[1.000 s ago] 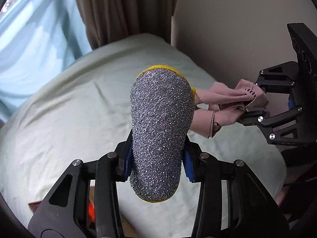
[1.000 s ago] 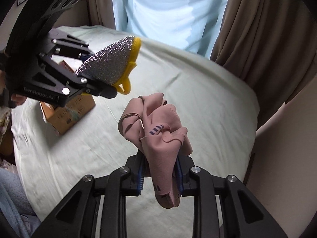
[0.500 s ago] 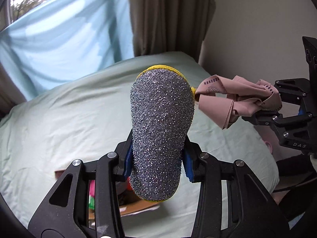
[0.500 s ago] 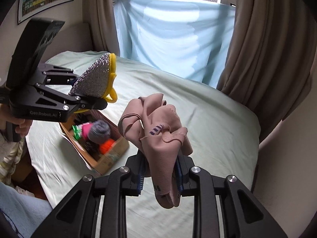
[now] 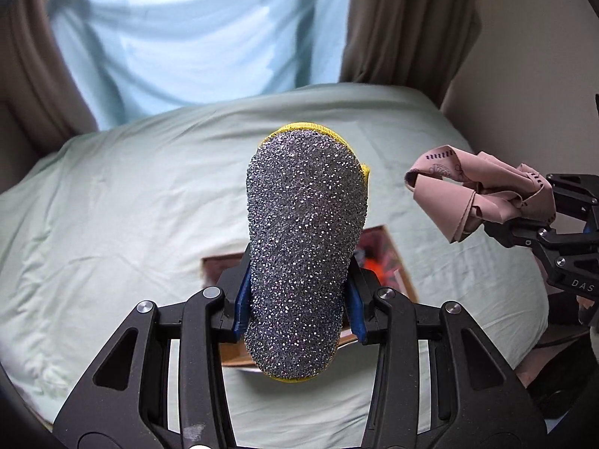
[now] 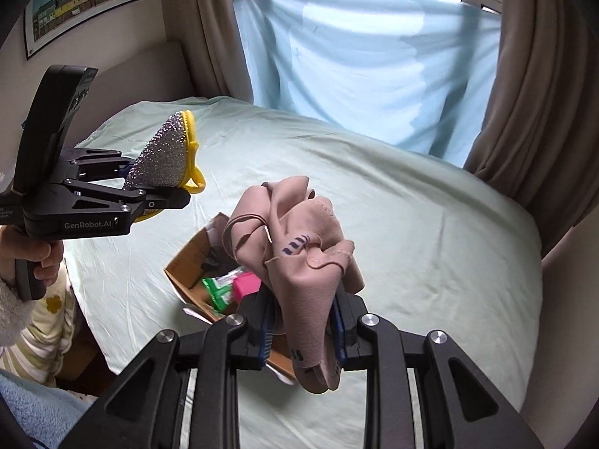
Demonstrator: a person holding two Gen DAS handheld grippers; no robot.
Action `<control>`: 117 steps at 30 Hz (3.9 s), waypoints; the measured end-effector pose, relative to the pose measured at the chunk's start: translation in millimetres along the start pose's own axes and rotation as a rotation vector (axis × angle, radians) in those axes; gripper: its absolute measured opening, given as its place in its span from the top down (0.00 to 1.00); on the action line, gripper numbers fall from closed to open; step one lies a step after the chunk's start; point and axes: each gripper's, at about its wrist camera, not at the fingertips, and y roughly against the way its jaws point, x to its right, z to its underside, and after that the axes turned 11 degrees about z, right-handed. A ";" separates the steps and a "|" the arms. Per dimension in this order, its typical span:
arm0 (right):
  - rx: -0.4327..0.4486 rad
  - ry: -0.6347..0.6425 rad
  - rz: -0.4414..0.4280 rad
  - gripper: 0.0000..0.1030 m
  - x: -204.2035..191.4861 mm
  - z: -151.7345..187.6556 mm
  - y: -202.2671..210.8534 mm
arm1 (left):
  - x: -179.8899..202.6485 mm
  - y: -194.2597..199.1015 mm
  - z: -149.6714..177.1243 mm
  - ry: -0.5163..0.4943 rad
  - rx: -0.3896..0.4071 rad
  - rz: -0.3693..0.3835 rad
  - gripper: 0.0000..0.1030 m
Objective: Organize soft objects
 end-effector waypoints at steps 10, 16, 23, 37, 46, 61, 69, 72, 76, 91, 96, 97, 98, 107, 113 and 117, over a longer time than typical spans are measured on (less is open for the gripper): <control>-0.167 -0.105 -0.022 0.77 -58.0 -9.9 -87.6 | -79.1 -44.6 41.7 0.081 -0.143 -0.003 0.64; -0.279 -0.134 -0.058 0.77 -76.9 -9.9 -139.8 | -99.3 -92.2 62.6 0.156 -0.228 0.018 0.64; -0.380 -0.154 -0.111 0.77 -84.3 -16.7 -194.4 | -111.4 -137.5 80.0 0.239 -0.309 0.003 0.64; -0.525 -0.219 -0.248 0.77 -88.7 -19.2 -256.2 | -115.8 -185.5 103.8 0.299 -0.416 0.048 0.28; -0.510 -0.267 -0.220 0.06 -82.0 -19.2 -248.0 | -109.5 -166.8 102.5 0.265 -0.395 0.087 0.01; -0.382 -0.300 -0.145 0.06 -72.5 -19.6 -178.6 | -92.2 -109.6 96.3 0.221 -0.336 0.062 0.01; -0.220 -0.311 -0.075 0.05 -40.6 -34.1 -69.8 | -58.9 -31.3 53.5 0.213 -0.193 -0.009 0.00; -0.146 -0.309 -0.012 0.05 -27.9 -38.1 -22.8 | -38.7 7.7 30.3 0.211 -0.105 -0.026 0.00; -0.036 -0.313 0.085 0.05 -10.7 -41.1 44.4 | -5.8 67.0 -0.2 0.198 0.041 -0.048 0.00; 0.233 -0.393 0.342 0.06 17.5 -20.7 184.9 | 104.8 194.8 -22.5 0.066 0.411 -0.140 0.00; 0.264 -0.416 0.377 0.06 18.8 -7.0 197.0 | 121.0 201.1 -16.9 0.041 0.455 -0.149 0.00; 0.268 -0.425 0.381 0.06 19.9 -5.4 199.8 | 123.2 200.3 -16.5 0.035 0.455 -0.147 0.00; 0.270 -0.430 0.390 0.06 21.2 -4.1 203.0 | 125.6 199.2 -15.8 0.028 0.454 -0.145 0.00; 0.266 -0.454 0.438 0.06 22.9 2.3 210.8 | 136.3 197.8 -10.5 0.007 0.445 -0.132 0.00; 0.265 -0.455 0.448 0.06 19.7 1.5 215.2 | 136.2 195.5 -11.0 0.002 0.444 -0.120 0.00; 0.267 -0.455 0.458 0.06 18.3 0.9 216.3 | 135.5 195.0 -10.9 0.001 0.446 -0.114 0.00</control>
